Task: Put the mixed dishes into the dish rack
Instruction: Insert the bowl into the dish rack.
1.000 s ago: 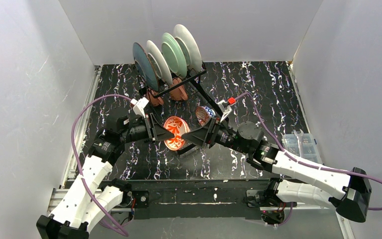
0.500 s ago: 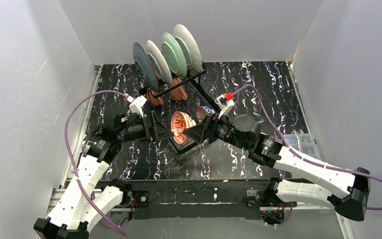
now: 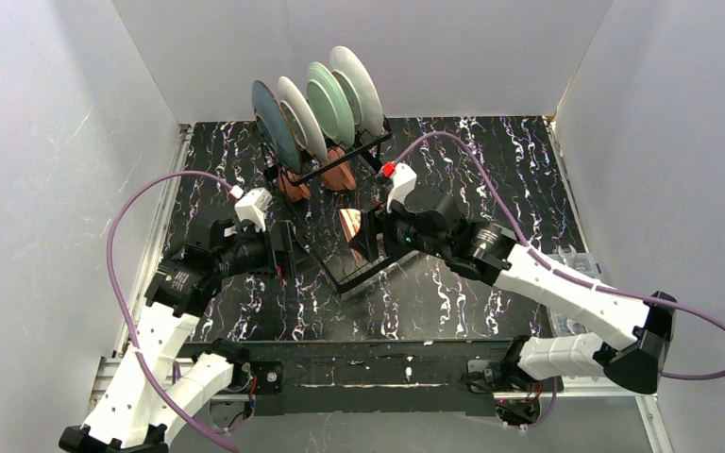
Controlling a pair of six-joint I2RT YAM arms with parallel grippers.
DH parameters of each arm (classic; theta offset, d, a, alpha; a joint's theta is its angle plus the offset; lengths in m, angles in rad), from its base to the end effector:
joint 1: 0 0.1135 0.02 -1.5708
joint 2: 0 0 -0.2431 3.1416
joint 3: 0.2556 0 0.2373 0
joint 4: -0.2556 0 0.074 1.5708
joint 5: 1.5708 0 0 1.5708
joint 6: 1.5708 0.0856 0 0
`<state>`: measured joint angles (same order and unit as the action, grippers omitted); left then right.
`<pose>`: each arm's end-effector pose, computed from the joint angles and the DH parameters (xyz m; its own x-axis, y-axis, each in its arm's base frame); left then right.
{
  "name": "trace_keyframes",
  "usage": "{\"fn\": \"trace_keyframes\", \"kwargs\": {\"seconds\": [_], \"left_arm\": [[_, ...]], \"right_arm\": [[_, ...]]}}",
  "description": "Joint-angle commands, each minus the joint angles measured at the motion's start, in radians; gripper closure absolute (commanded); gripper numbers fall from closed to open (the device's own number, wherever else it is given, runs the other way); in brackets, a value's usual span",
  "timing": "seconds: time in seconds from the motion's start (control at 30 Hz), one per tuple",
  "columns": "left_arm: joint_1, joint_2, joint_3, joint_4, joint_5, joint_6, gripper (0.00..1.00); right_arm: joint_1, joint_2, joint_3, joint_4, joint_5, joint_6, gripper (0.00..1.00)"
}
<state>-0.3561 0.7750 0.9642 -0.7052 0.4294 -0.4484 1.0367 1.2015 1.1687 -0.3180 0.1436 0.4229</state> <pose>0.1681 -0.1005 0.3108 -0.7013 -0.1597 -0.6948 0.3910 0.7287 -0.5622 0.1697 0.2629 0.3381 -0.4811 -0.0155 -0.8765 -0.6426 0.6863 0.3406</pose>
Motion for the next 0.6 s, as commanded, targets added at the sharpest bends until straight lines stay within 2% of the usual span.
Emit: {"fn": "trace_keyframes", "kwargs": {"seconds": [0.0,0.27,0.57], "left_arm": [[0.0,-0.018,0.011,-0.06,-0.035,0.072,0.02],[0.0,-0.036,-0.057,-0.049,0.02,0.077,0.02],[-0.001,-0.066,-0.141,0.002,0.079,0.049,0.02]], "right_arm": [[-0.028,0.028,0.136,-0.063,0.019,-0.145,0.78],[-0.128,0.142,0.246,-0.192,-0.128,-0.285,0.81],[-0.217,0.233,0.324,-0.241,-0.248,-0.362,0.81]]}}
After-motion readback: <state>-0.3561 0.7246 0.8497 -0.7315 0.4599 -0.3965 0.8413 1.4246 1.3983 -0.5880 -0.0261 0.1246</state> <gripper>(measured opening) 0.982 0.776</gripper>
